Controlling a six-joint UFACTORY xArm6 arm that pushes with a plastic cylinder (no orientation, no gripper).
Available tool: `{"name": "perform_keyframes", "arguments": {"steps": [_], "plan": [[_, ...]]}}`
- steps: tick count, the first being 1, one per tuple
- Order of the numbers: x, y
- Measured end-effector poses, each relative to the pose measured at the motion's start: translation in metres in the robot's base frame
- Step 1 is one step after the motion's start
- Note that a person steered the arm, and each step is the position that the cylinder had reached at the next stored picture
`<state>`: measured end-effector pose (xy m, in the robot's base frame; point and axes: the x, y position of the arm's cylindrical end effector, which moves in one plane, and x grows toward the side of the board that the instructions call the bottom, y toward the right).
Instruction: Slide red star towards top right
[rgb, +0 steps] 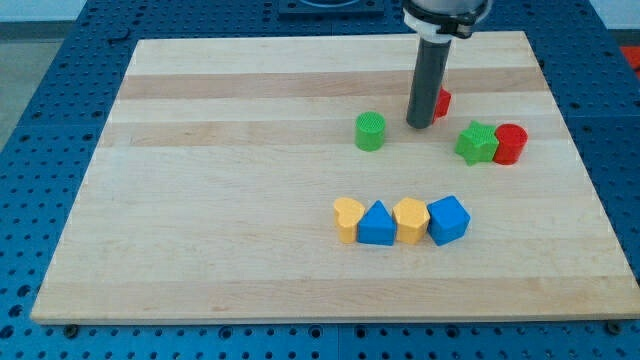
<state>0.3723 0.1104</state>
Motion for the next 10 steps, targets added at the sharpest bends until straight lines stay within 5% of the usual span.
{"name": "perform_keyframes", "arguments": {"steps": [2,6,10], "plan": [[-0.002,-0.069],[-0.044,0.022],[-0.011,-0.028]]}}
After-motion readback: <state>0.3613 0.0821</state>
